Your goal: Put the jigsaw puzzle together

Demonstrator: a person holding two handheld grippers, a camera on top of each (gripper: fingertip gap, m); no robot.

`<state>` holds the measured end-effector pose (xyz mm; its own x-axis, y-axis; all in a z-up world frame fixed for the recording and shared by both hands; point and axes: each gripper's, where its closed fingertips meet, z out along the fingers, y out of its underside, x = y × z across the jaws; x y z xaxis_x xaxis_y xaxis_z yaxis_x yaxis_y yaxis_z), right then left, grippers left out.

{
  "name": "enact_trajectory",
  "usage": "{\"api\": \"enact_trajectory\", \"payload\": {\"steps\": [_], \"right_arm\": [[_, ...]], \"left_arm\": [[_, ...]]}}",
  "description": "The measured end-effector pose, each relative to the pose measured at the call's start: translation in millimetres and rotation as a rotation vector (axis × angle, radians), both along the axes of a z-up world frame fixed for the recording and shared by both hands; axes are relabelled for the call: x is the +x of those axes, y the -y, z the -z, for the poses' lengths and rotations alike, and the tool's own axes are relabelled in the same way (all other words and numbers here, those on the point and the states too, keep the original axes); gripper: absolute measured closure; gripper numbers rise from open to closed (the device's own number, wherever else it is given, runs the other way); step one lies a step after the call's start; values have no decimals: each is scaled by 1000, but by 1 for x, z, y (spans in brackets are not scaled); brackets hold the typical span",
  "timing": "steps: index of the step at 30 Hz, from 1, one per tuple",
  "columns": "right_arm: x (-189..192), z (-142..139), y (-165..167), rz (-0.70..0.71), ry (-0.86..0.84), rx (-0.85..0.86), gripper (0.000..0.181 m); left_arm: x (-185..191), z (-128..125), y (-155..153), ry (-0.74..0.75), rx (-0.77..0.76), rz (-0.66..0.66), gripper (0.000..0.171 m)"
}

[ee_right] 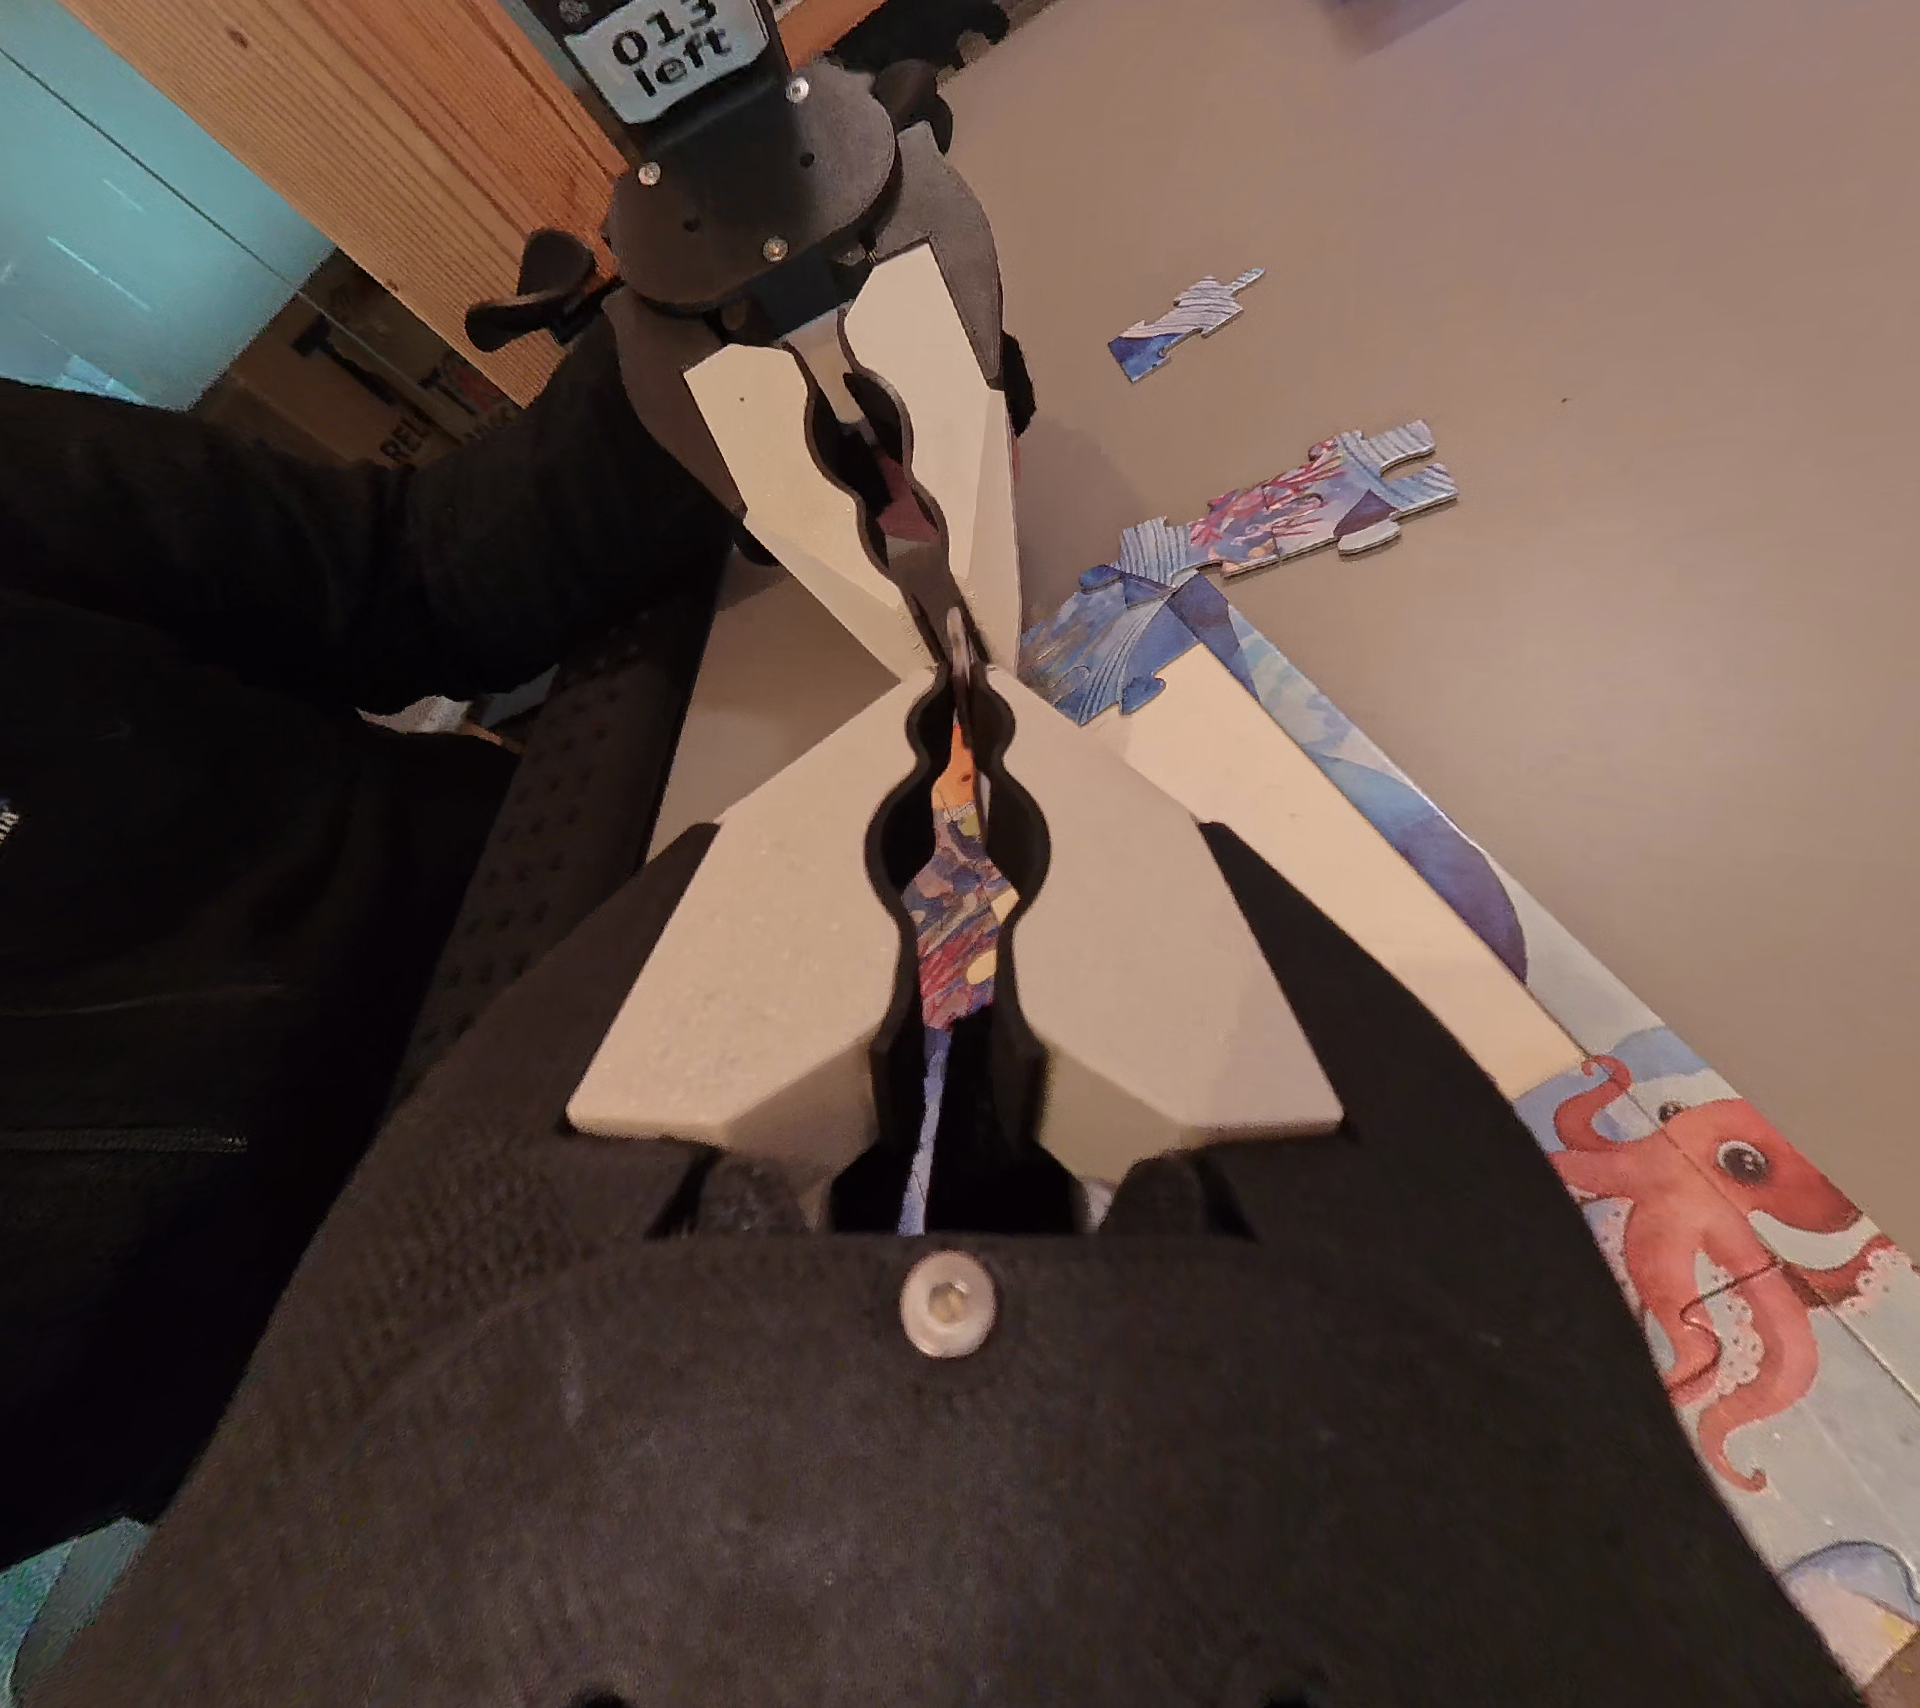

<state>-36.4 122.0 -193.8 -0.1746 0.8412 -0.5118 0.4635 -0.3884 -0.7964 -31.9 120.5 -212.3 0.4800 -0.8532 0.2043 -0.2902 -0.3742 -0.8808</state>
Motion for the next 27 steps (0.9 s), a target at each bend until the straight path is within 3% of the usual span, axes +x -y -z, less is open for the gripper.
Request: {"api": "enact_trajectory", "payload": {"steps": [4, 11, 27], "right_arm": [[2, -16, -6, 22, -86, -69, 181], [0, -22, -7, 29, -134, -106, 181], [18, -14, -18, 41, -104, -176, 181]], "left_arm": [[1, -3, -4, 91, -38, -12, 149], [8, -6, -1, 141, -47, 21, 170], [0, -22, -12, 289, -72, -21, 170]]}}
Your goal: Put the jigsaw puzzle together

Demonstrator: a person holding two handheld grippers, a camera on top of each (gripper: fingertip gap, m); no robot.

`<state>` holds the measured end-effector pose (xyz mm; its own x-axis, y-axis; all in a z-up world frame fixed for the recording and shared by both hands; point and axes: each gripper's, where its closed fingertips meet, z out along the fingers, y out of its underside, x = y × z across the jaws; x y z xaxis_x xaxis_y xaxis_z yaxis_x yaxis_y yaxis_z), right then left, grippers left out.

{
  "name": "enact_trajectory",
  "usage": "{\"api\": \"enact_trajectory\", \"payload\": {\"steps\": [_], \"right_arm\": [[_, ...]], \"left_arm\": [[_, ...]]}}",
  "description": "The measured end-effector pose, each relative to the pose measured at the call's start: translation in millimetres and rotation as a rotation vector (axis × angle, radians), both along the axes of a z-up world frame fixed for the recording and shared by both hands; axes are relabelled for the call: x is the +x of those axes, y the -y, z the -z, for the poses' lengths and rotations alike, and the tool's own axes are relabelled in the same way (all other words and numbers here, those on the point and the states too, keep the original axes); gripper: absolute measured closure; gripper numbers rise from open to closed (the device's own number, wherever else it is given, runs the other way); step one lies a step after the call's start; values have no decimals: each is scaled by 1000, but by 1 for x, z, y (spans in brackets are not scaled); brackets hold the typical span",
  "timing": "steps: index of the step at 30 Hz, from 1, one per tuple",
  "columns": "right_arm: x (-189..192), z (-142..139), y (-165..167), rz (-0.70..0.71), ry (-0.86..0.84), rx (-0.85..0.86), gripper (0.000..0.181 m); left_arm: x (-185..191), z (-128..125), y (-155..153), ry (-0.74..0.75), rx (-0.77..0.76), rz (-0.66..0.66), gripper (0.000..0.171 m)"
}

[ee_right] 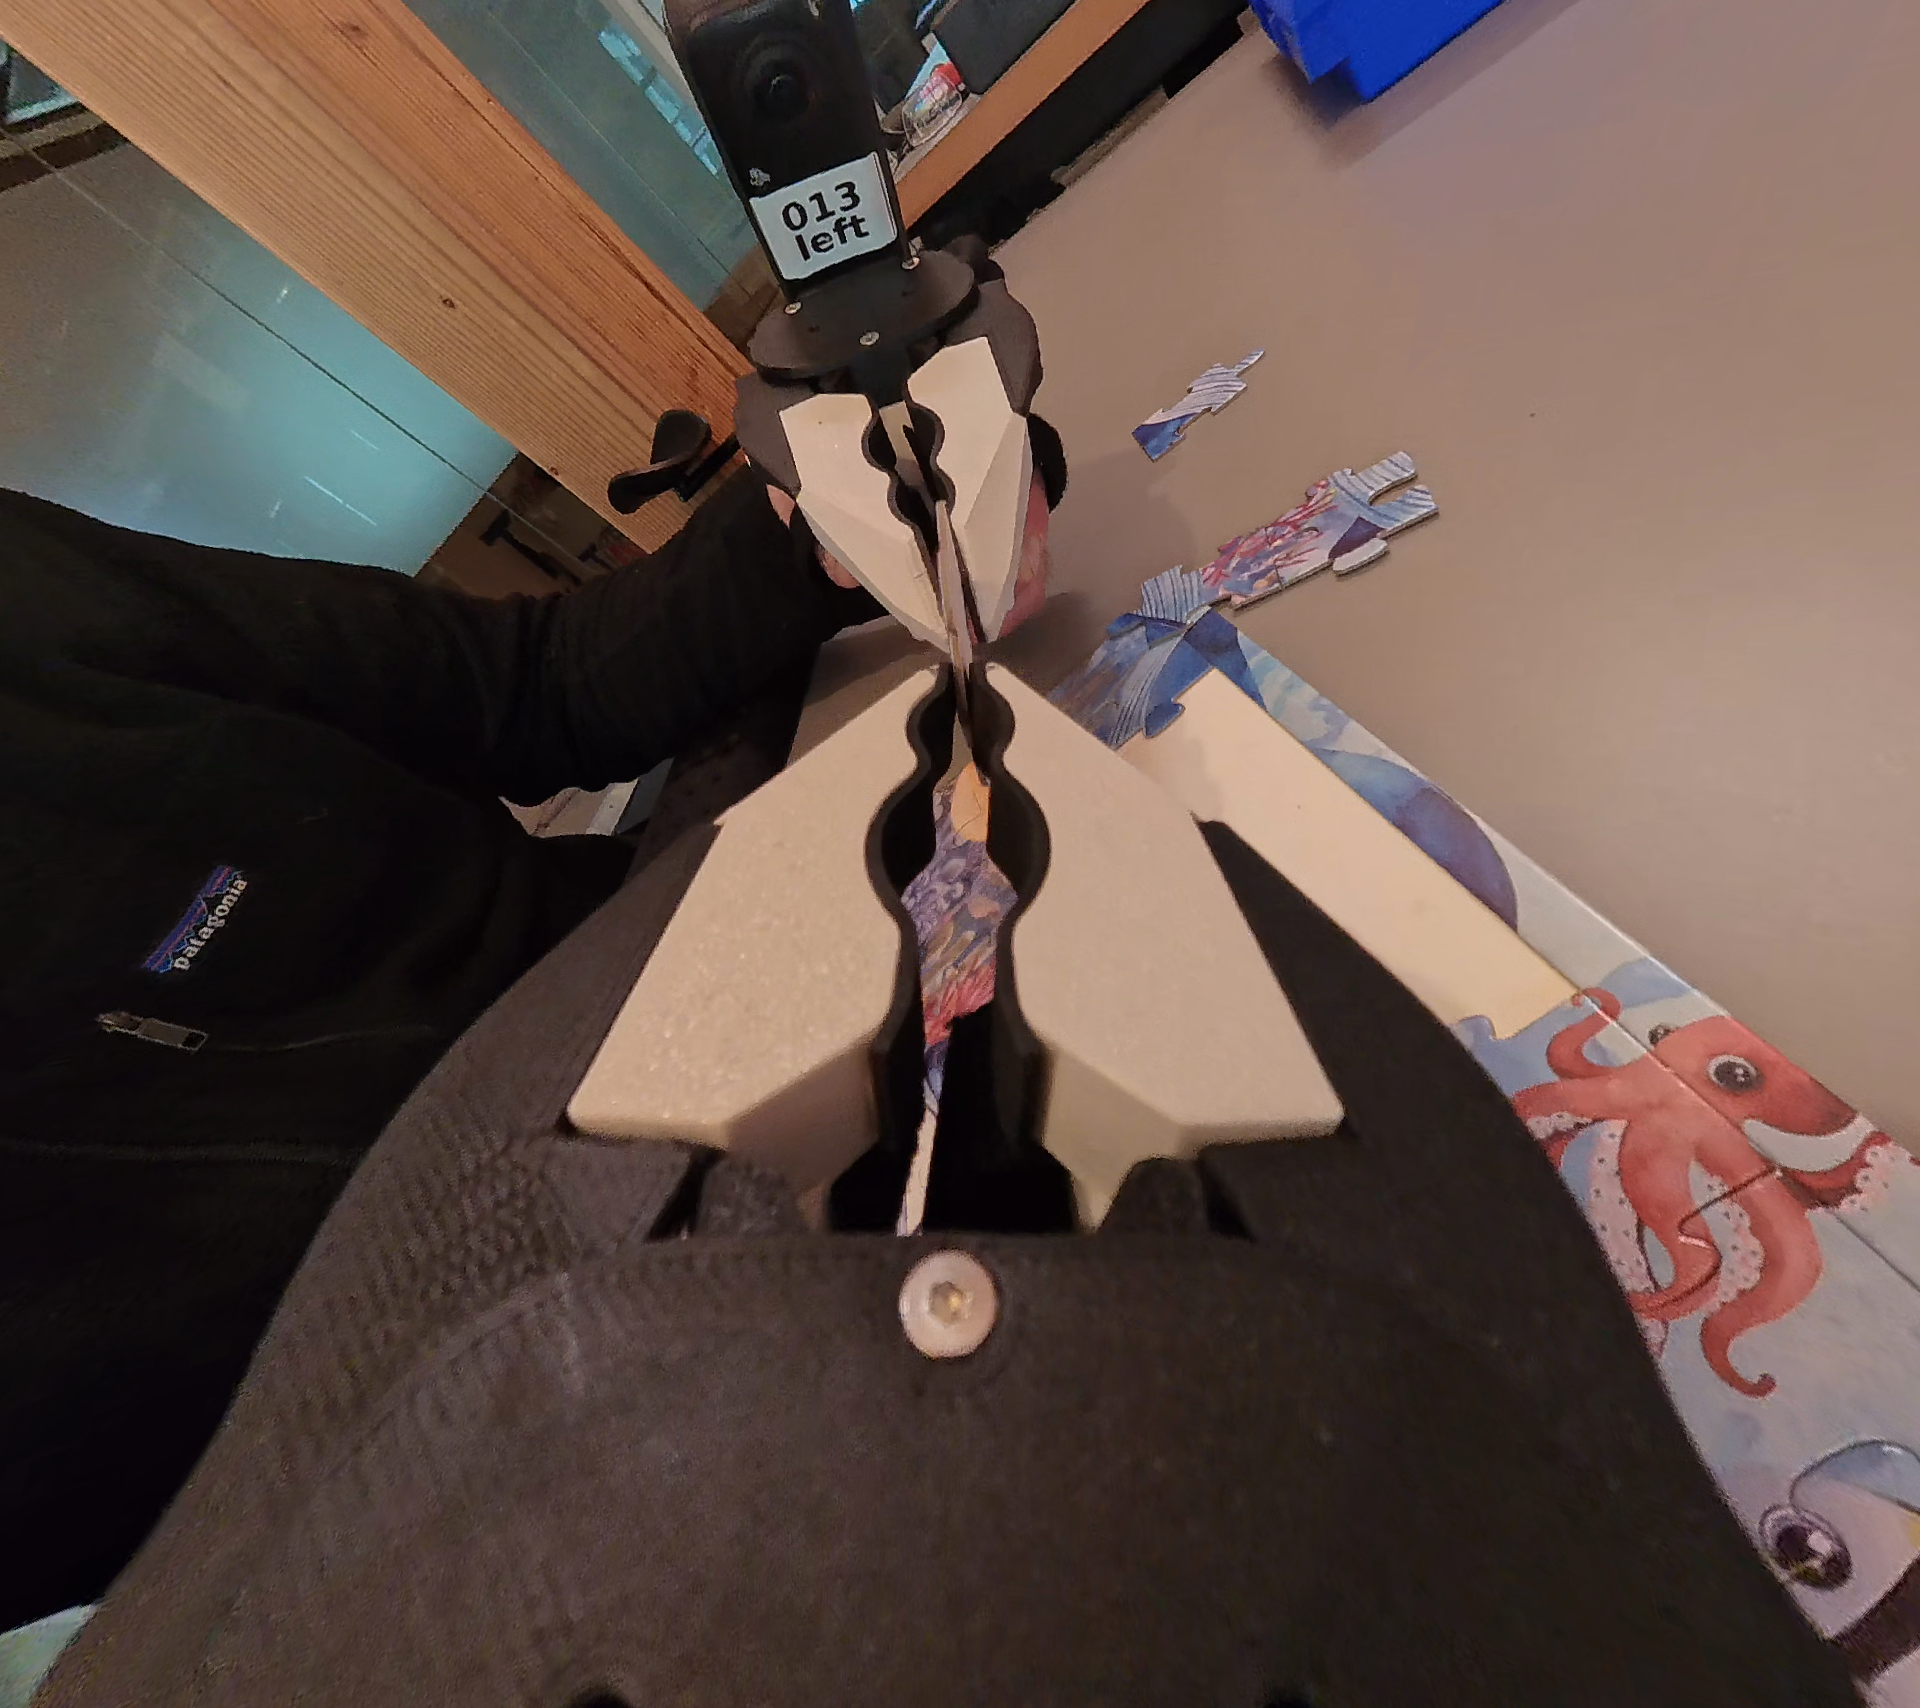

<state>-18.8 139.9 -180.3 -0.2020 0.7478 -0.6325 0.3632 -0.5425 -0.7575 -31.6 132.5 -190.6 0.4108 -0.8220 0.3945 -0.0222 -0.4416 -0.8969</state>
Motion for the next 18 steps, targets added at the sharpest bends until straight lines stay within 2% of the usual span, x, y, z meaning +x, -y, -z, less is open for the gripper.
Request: {"api": "enact_trajectory", "payload": {"steps": [9, 16, 18], "right_arm": [[10, 30, 14, -95, 151, -19, 180], [9, 9, 2, -23, 72, 53, 168], [8, 13, 6, -38, 95, 79, 171]], "left_arm": [[5, 15, 7, -99, -14, 41, 171], [8, 21, 12, -147, -17, 69, 171], [11, 19, 14, -142, -14, 78, 171]]}}
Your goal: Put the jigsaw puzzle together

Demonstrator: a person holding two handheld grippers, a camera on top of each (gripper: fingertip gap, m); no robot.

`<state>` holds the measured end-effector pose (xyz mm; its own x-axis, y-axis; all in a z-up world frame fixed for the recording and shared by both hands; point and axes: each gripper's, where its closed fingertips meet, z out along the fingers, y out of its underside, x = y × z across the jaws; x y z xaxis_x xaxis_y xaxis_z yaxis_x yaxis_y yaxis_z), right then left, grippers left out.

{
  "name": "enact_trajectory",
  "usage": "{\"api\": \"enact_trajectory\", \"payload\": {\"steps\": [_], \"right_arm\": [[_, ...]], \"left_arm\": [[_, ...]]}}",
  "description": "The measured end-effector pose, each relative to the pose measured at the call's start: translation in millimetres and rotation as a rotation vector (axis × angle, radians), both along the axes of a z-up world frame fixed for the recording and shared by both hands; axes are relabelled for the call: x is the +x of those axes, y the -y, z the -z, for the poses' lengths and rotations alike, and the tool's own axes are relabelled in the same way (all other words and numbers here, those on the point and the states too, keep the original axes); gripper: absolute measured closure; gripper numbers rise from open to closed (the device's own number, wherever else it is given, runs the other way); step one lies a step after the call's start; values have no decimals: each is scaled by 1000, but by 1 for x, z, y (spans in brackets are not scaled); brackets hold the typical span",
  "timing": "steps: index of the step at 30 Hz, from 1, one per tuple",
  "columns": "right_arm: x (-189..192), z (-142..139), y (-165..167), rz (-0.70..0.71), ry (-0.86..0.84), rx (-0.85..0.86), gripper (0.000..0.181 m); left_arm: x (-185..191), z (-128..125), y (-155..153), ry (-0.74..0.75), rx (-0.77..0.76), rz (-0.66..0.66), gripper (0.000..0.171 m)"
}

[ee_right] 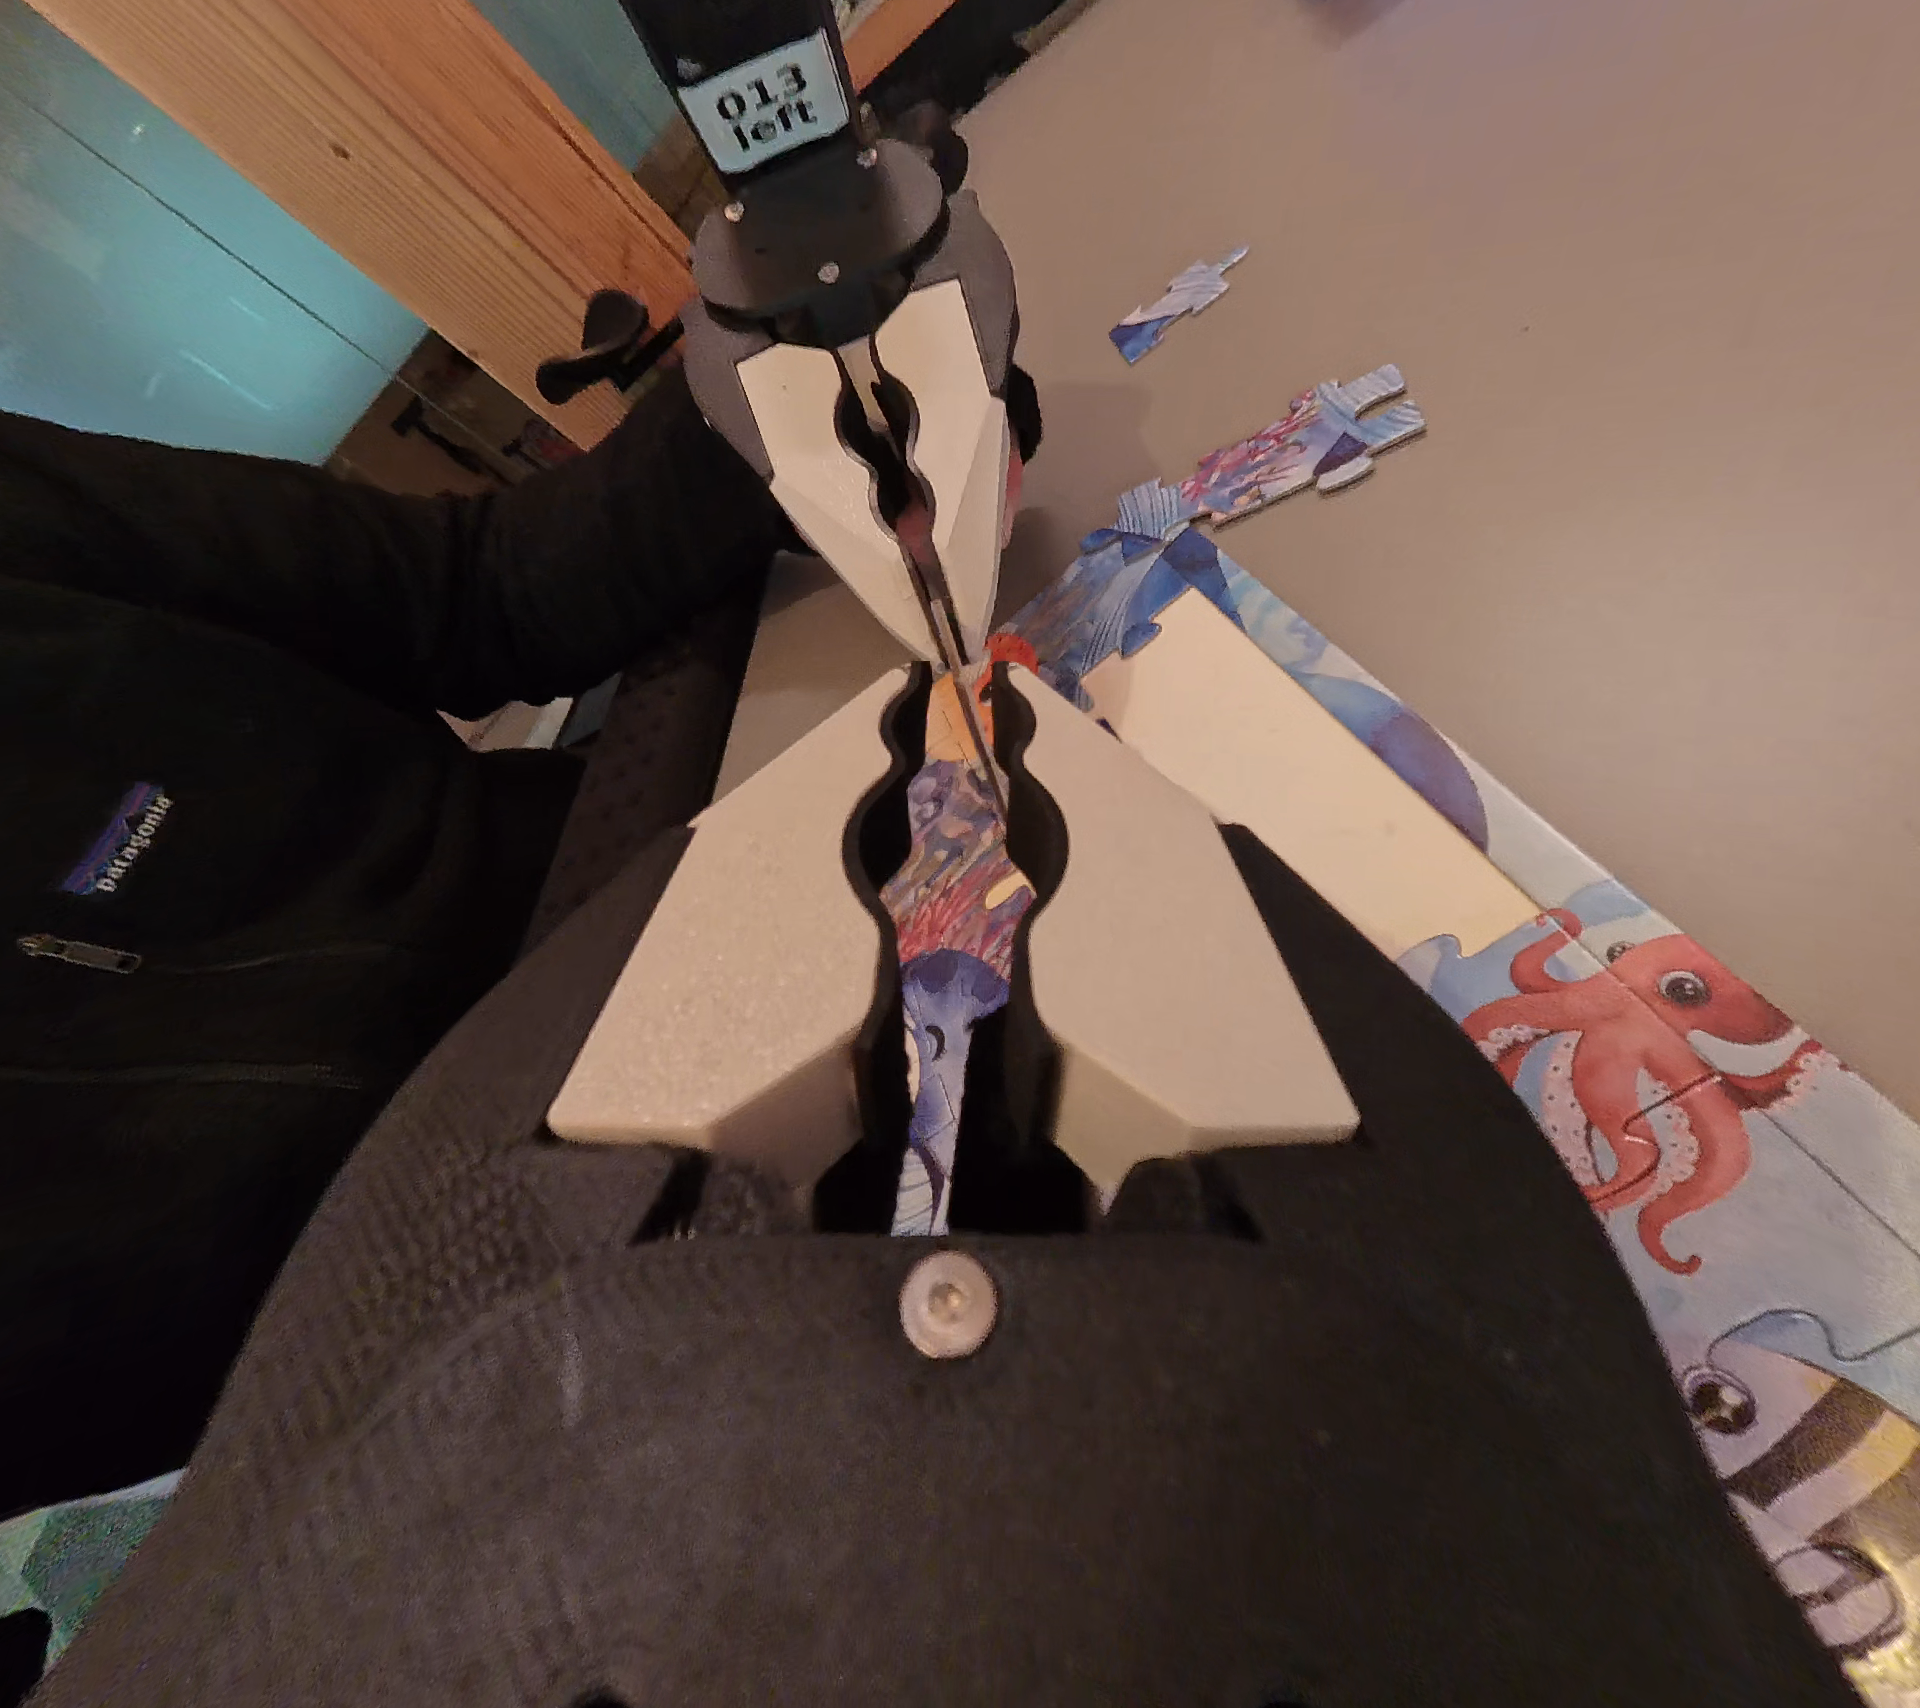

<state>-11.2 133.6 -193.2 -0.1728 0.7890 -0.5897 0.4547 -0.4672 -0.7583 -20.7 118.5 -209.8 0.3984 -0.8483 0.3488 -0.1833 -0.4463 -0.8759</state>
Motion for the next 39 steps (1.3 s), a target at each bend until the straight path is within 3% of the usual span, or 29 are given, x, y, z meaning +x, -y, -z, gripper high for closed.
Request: {"api": "enact_trajectory", "payload": {"steps": [9, 11, 17, 21, 28, 33, 35, 39], "right_arm": [[-3, 9, 4, -17, 47, 36, 181], [-2, 11, -1, 7, 54, 19, 181], [1, 11, -15, 72, 42, -31, 181], [1, 15, -18, 82, 48, -40, 181], [0, 21, -19, 81, 67, -48, 181], [2, 20, -20, 86, 64, -46, 181], [3, 19, -21, 90, 60, -46, 181], [4, 19, -22, 92, 59, -46, 181]], "left_arm": [[-4, 0, -7, -22, 26, -50, 167], [-15, -1, -13, -60, 48, -93, 155], [-103, -5, -44, -287, 144, -395, 144], [-153, 12, -36, -417, 78, -452, 138], [-137, 56, -22, -591, 15, -313, 102], [-119, 75, -15, -661, -40, -266, 108], [-115, 74, -16, -640, -58, -277, 119], [-113, 74, -16, -630, -61, -284, 121]]}}
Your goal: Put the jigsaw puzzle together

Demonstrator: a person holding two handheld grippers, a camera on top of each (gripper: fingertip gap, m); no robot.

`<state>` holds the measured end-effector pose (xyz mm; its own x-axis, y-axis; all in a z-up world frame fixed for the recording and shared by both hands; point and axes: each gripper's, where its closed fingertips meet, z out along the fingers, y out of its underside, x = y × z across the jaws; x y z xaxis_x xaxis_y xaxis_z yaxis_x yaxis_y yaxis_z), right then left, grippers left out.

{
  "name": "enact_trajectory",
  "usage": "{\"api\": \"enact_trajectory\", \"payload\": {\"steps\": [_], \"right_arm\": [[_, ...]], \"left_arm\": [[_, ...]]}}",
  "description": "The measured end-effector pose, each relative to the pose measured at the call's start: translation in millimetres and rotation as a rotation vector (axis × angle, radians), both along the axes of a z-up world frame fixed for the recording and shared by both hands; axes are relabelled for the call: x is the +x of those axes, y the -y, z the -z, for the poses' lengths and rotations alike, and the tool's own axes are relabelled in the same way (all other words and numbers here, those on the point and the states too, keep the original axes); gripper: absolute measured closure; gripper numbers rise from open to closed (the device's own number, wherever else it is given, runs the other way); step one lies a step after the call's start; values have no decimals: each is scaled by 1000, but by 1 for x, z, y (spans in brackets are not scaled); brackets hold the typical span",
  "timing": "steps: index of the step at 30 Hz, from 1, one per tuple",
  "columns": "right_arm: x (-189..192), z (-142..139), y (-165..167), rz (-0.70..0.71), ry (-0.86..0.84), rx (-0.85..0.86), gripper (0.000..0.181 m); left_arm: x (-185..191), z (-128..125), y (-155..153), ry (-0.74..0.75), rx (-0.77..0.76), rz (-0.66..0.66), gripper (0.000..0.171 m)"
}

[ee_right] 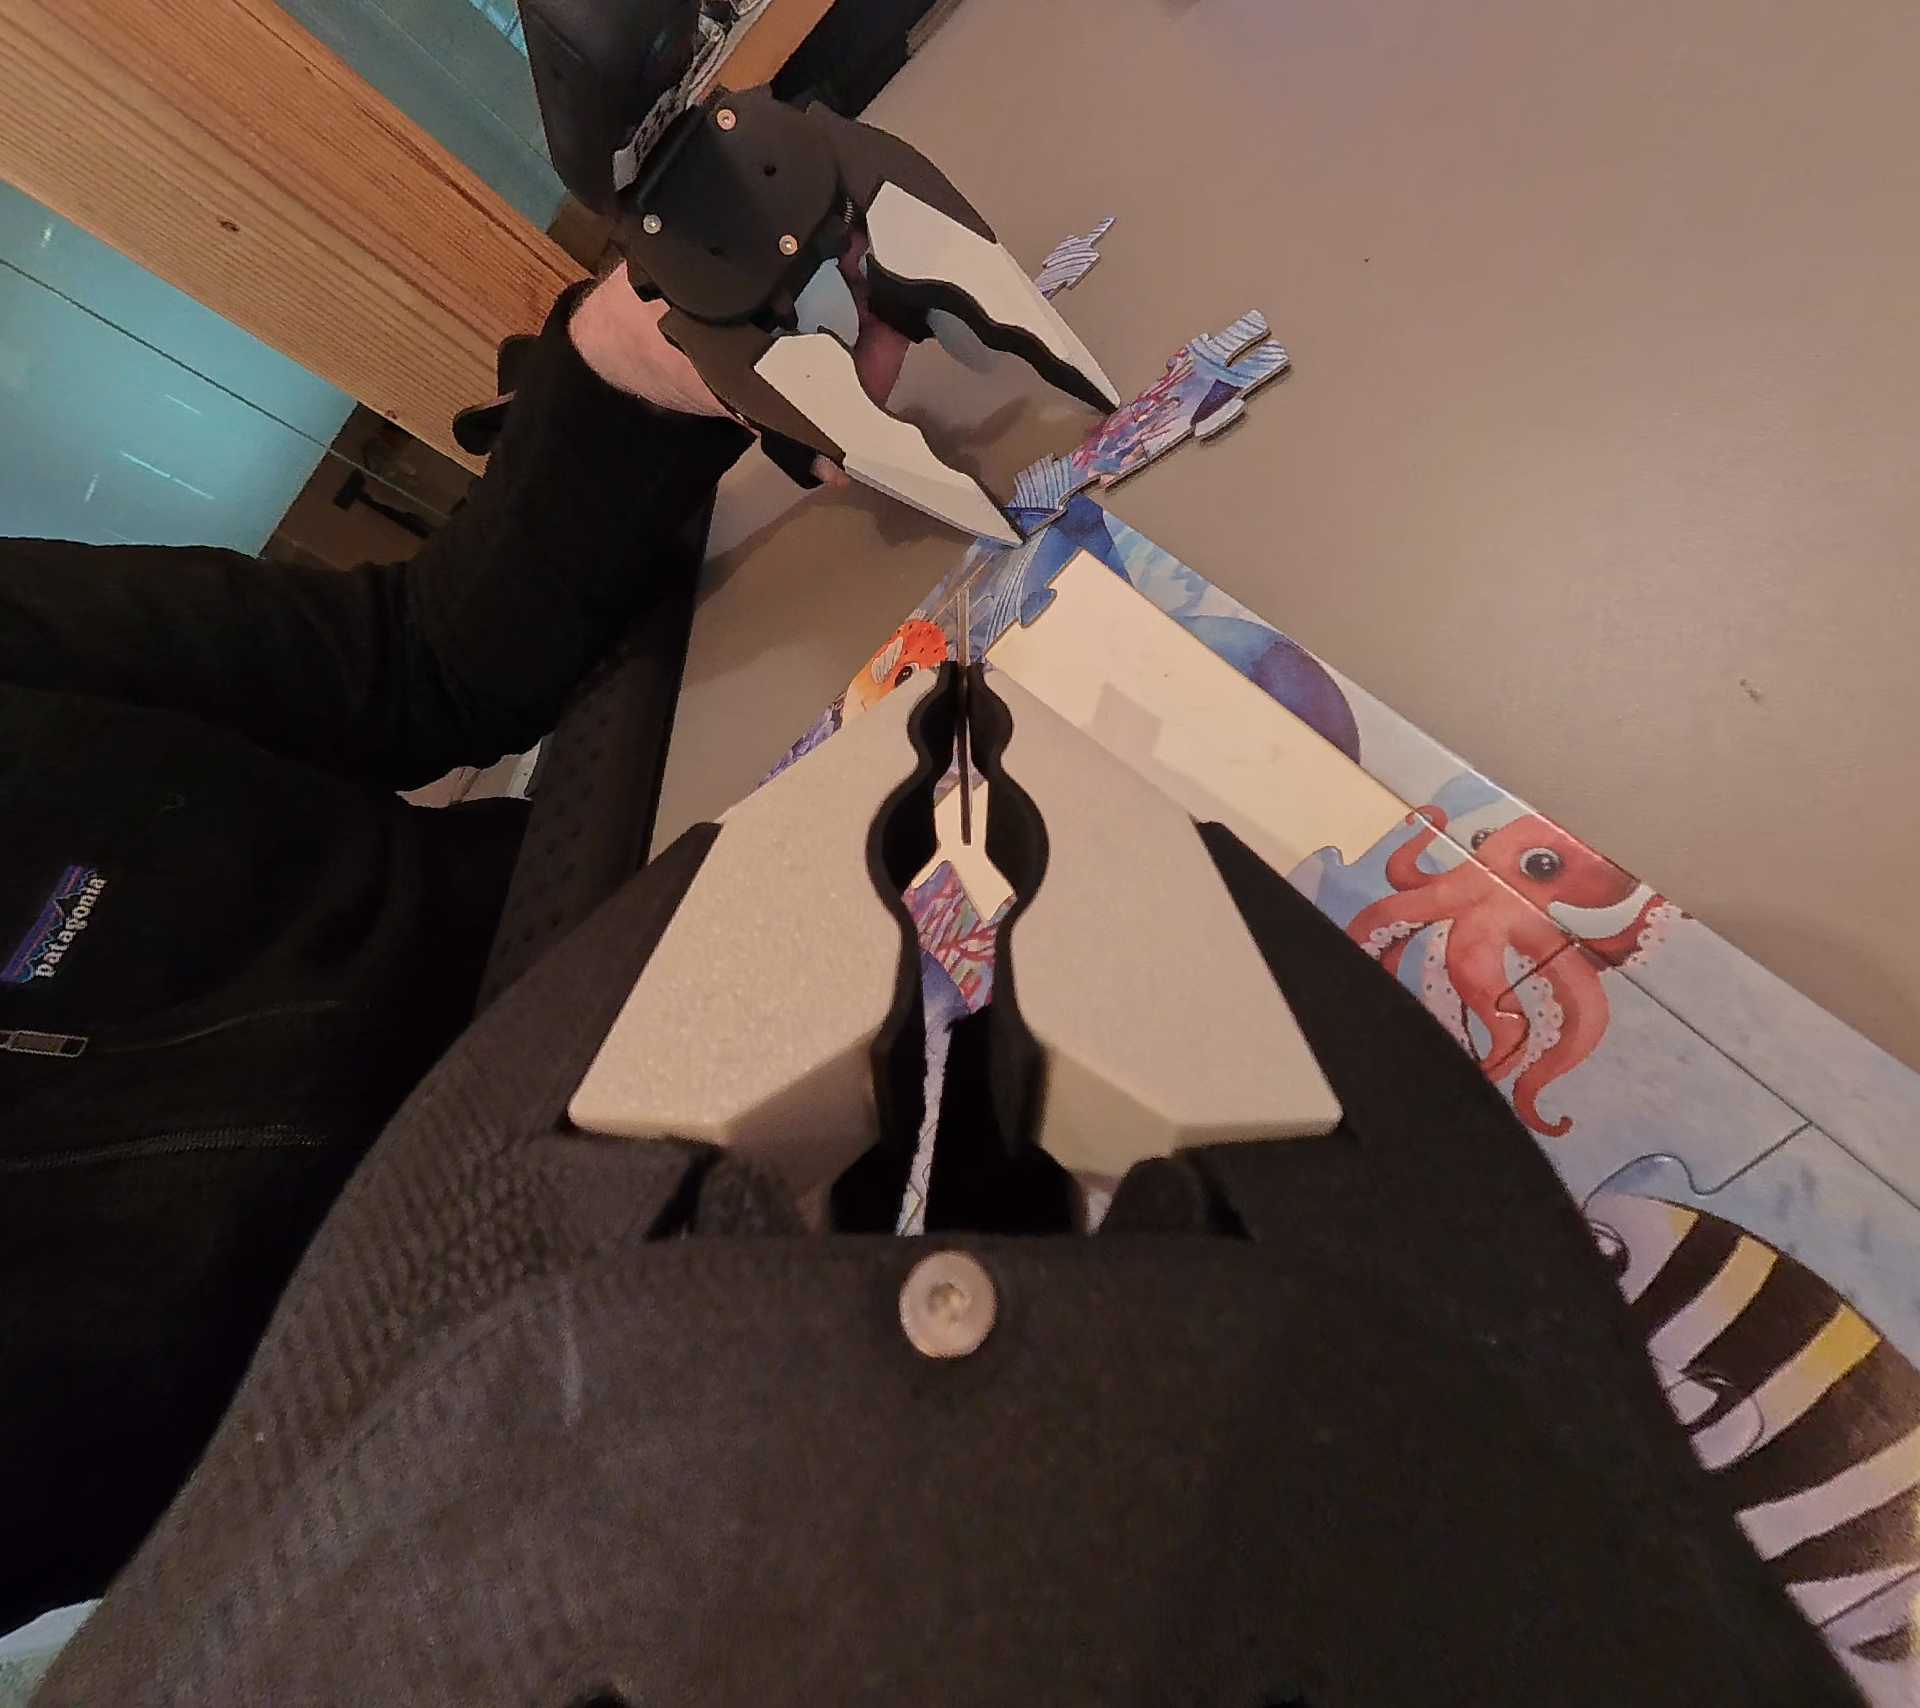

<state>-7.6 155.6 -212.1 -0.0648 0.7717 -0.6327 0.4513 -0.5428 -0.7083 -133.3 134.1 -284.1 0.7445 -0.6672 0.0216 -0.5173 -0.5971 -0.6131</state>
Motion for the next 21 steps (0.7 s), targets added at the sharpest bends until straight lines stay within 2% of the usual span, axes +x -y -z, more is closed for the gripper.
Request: {"api": "enact_trajectory", "payload": {"steps": [5, 6, 21], "right_arm": [[1, -1, 0, 2, -1, 4, 181], [1, -1, -1, 5, -2, 4, 181], [7, -2, -8, 25, -5, 3, 181]], "left_arm": [[-1, -1, 0, -5, 19, 0, 128], [-1, -2, 0, -6, 24, -1, 140], [-3, -6, -3, -16, 67, 8, 142]]}}
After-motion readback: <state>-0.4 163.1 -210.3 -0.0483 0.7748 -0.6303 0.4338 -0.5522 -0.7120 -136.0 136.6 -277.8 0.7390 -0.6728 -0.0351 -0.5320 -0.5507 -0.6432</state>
